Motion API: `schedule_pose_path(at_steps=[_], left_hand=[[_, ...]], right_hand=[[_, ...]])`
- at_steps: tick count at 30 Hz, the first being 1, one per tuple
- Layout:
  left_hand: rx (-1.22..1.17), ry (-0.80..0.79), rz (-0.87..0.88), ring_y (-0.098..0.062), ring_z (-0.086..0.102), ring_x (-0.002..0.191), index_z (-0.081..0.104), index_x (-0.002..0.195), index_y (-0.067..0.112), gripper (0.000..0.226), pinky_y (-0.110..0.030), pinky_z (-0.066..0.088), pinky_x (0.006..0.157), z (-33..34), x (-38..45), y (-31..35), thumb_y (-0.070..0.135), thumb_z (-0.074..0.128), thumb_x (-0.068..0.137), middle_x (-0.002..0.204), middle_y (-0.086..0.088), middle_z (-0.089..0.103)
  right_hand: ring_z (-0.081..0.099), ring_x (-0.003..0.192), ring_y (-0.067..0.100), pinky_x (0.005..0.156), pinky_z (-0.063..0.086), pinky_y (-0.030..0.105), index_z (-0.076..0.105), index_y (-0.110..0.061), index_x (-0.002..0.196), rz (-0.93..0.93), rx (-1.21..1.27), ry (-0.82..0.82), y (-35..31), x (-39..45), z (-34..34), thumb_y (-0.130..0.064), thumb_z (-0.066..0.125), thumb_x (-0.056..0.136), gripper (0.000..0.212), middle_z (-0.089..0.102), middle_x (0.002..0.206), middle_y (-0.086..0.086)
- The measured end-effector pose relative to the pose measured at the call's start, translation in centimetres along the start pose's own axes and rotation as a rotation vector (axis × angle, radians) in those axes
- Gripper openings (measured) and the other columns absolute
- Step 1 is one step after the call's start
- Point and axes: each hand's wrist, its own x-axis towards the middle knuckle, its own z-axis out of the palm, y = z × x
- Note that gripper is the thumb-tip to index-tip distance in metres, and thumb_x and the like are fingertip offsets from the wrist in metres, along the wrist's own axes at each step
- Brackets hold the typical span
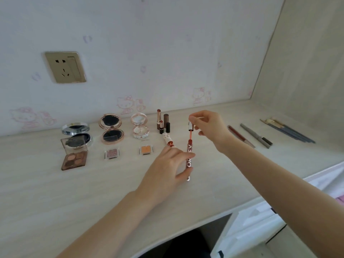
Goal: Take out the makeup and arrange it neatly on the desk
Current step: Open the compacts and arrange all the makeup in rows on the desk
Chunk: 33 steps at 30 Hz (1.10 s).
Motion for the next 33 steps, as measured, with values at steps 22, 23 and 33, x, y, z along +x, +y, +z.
schedule_pose_path(at_steps=[22, 23, 33], left_hand=[[0.226, -0.025, 0.079, -0.016, 0.034, 0.136, 0.063, 0.118, 0.020, 0.044, -0.036, 0.029, 0.114, 2.2, 1.5, -2.4, 0.049, 0.057, 0.085, 0.132, 0.005, 0.053], [0.222, -0.022, 0.075, -0.016, 0.035, 0.136, 0.064, 0.117, 0.019, 0.044, -0.036, 0.029, 0.114, 2.3, 1.4, -2.5, 0.049, 0.057, 0.085, 0.130, 0.005, 0.055], [0.201, -0.006, 0.042, -0.015, 0.044, 0.125, 0.066, 0.111, 0.018, 0.039, -0.032, 0.031, 0.111, 2.3, 1.3, -2.6, 0.046, 0.060, 0.084, 0.119, 0.004, 0.060]], right_hand=[[0.059, 0.069, 0.003, 0.058, 0.041, 0.018, 0.071, -0.017, 0.085, -0.006, -0.419, -0.145, 3.3, 6.3, 4.3, -0.033, 0.069, 0.083, 0.015, 0.068, 0.073, -0.005], [0.057, 0.067, 0.002, 0.055, 0.040, 0.017, 0.070, -0.018, 0.084, -0.014, -0.444, -0.152, 3.4, 6.4, 4.6, -0.033, 0.070, 0.082, 0.015, 0.066, 0.071, -0.007], [0.058, 0.071, 0.006, 0.054, 0.039, 0.017, 0.066, -0.020, 0.080, -0.036, -0.565, -0.195, 4.5, 6.9, 6.1, -0.035, 0.072, 0.077, 0.016, 0.064, 0.071, -0.008]])
